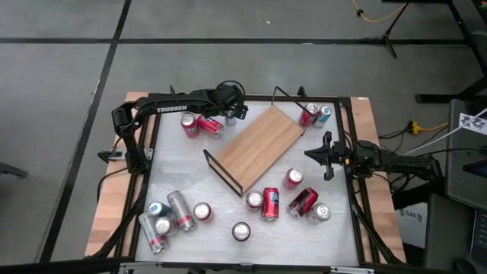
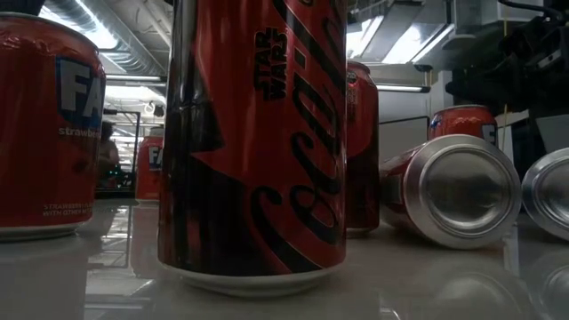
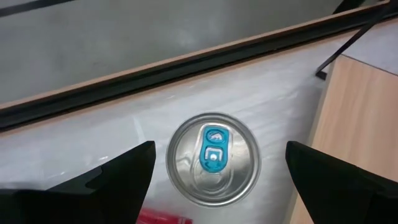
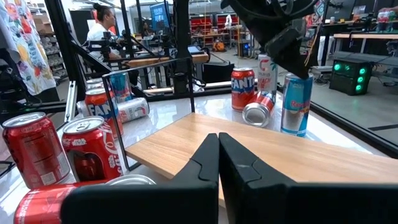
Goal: Place canned beverage on shelf
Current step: Put the blue soda can on the shelf
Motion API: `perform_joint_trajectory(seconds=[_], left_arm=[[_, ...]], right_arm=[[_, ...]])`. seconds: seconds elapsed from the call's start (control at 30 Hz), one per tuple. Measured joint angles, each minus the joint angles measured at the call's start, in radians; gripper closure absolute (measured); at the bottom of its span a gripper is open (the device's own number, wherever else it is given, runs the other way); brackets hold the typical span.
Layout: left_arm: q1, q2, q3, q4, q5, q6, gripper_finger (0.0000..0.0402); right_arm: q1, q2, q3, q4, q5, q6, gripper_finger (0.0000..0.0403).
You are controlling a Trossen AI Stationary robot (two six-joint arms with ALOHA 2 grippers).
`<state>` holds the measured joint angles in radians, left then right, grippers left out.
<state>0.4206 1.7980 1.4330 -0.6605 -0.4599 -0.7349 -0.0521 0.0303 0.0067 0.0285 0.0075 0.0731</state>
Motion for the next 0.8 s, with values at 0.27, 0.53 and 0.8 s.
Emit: perform_joint_trajectory(seconds=[0.27,0.53,0.8], left_arm=[[0.000,0.000,0.000,-0.001,0.000,0.000,0.0049],[-0.002,0.050,-0.006,-0.002,0.009,0.000,0.0049],[-0.002,0.070,-0.007,0.004,0.006,0.000,0.0052]], right_arm=[[0.000,0.000,0.000,-0.003,0.000,0.000,0.0403],[0.000,0.000,0.000,-0.004,0.000,0.000,0.0403],[0.000,0.000,0.000,-0.005,0.000,0.000,0.0403]])
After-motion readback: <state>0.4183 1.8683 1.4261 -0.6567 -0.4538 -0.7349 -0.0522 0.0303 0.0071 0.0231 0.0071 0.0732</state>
